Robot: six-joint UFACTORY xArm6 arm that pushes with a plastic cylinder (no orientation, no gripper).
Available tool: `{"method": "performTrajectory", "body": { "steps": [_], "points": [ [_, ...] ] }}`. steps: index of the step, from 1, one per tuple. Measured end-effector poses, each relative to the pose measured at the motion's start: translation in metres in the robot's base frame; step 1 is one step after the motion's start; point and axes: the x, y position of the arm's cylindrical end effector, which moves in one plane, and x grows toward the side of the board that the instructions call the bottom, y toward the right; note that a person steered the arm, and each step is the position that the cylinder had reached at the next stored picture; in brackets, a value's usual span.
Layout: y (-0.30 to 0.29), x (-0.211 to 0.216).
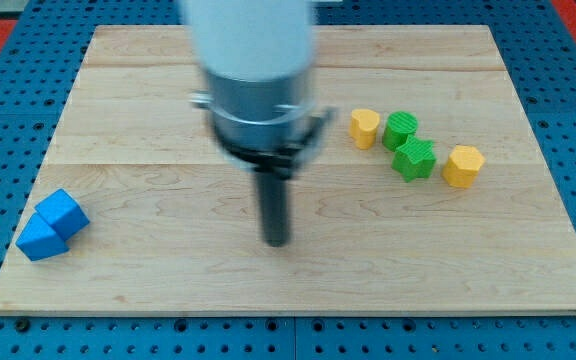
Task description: Push the green star and yellow hexagon towards the center of the board
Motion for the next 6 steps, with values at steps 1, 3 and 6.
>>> {"method": "performTrajectory", "body": {
  "steps": [1, 3, 6],
  "points": [
    [0.073, -0.001],
    [0.218, -0.072],
    [0.046, -0.135]
  ]
}}
